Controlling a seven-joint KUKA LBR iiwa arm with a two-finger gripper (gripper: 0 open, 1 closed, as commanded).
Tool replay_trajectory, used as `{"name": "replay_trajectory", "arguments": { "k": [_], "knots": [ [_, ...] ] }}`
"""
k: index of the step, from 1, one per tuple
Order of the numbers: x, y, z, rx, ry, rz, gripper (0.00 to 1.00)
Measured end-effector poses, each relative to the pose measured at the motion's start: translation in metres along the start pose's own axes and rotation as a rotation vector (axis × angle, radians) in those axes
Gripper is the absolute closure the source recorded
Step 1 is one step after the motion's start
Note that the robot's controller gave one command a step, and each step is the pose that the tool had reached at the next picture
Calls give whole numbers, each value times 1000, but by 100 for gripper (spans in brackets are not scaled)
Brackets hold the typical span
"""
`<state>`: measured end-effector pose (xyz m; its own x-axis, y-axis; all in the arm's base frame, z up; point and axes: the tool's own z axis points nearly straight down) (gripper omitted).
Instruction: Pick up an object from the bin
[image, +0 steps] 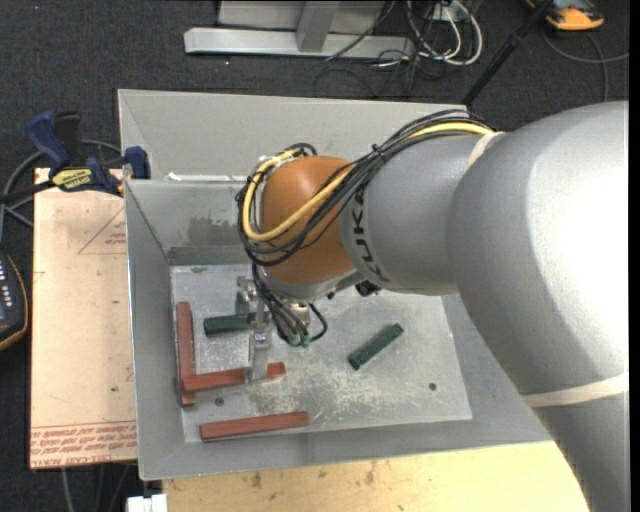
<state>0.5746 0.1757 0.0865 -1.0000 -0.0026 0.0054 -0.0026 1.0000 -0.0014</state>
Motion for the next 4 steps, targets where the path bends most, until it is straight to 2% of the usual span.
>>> {"name": "replay_trajectory", "arguments": {
  "k": [1, 2, 3, 4],
  "knots": [
    [-1, 2, -4, -3, -6, -2, 100],
    [-1, 2, -4, -3, -6, -2, 0],
    [-33, 27, 17, -3, -8, -79, 0],
    [-33, 27, 15, -4, -8, -78, 100]
  ]
}}
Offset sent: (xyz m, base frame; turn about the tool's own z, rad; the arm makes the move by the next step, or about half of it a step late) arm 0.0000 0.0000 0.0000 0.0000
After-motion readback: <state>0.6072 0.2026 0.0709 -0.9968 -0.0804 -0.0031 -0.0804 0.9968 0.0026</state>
